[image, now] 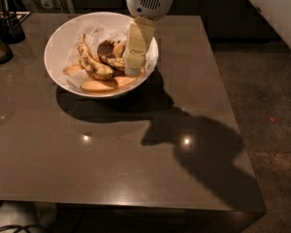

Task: Pick banana from white bowl

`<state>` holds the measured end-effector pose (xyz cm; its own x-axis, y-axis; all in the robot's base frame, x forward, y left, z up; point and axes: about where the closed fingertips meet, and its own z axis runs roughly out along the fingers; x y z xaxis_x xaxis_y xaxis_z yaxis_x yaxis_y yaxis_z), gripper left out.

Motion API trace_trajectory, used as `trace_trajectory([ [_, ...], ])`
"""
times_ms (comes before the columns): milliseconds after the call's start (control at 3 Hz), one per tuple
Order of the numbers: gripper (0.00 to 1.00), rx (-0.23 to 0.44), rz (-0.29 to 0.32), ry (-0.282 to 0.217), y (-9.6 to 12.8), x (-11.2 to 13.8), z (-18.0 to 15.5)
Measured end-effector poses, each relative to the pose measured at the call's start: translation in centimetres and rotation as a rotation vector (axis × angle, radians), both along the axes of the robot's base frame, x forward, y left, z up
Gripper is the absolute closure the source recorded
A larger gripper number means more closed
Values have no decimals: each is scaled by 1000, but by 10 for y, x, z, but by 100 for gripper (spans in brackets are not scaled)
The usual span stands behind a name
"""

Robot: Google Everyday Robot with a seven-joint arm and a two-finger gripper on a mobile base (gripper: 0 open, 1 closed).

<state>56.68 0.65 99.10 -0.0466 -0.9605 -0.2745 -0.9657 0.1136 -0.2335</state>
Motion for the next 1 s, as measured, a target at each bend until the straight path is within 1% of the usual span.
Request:
trace_trajectory([
  [333,11,5,8,10,6,2,2],
  [667,29,-4,9,22,11,8,-2],
  [1000,34,-20,8,42,16,15,-11],
])
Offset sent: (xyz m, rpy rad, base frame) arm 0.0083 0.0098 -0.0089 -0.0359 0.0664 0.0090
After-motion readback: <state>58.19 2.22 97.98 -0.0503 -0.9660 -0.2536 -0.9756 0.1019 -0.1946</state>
